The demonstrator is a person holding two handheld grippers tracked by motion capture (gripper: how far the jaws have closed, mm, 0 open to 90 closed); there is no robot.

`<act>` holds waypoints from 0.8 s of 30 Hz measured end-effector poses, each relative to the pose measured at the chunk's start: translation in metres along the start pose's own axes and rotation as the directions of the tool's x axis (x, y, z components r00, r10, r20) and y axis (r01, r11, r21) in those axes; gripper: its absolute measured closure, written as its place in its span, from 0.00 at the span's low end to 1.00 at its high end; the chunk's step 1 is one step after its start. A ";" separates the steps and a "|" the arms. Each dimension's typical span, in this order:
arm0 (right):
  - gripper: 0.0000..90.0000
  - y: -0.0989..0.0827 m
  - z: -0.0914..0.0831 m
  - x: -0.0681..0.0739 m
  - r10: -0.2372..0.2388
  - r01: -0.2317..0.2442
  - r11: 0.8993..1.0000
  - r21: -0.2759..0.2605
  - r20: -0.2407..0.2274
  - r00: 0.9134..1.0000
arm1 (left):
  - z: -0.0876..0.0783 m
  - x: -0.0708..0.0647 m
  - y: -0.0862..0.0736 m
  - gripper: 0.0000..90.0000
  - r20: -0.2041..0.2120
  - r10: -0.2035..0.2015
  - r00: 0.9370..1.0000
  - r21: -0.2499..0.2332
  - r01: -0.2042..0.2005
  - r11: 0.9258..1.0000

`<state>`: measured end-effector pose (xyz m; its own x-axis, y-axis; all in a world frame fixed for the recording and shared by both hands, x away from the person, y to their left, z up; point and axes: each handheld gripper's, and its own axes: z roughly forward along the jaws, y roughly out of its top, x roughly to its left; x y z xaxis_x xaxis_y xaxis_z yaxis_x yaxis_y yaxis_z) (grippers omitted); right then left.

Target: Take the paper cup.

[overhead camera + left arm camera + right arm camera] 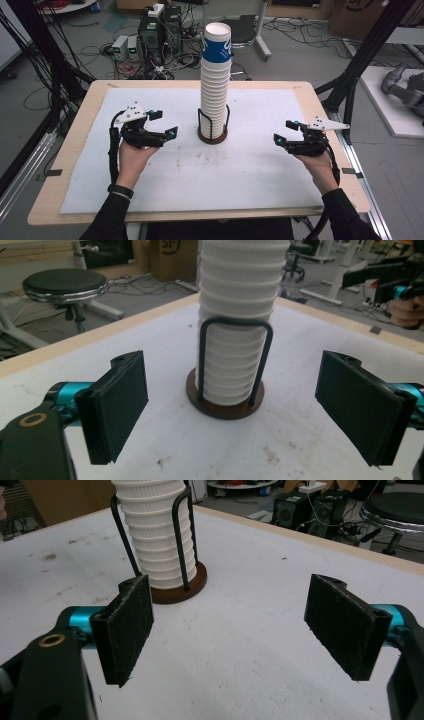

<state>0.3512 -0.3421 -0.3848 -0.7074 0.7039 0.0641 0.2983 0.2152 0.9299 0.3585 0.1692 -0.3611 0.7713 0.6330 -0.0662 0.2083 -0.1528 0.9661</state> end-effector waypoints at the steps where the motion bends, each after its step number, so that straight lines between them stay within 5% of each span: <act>1: 0.23 0.000 0.000 0.000 0.000 0.000 1.000 0.000 0.000 1.000 | 0.000 0.000 0.000 0.15 0.000 0.000 1.000 0.000 0.000 1.000; 24: 0.23 0.000 0.002 -0.001 0.001 -0.001 1.000 0.006 -0.001 1.000 | 0.032 -0.005 0.060 0.12 0.055 0.036 0.998 -0.068 -0.032 0.997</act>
<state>0.3534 -0.3418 -0.3859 -0.7078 0.7034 0.0650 0.3025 0.2187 0.9277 0.3863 0.1325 -0.3104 0.8103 0.5843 -0.0448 0.1420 -0.1216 0.9824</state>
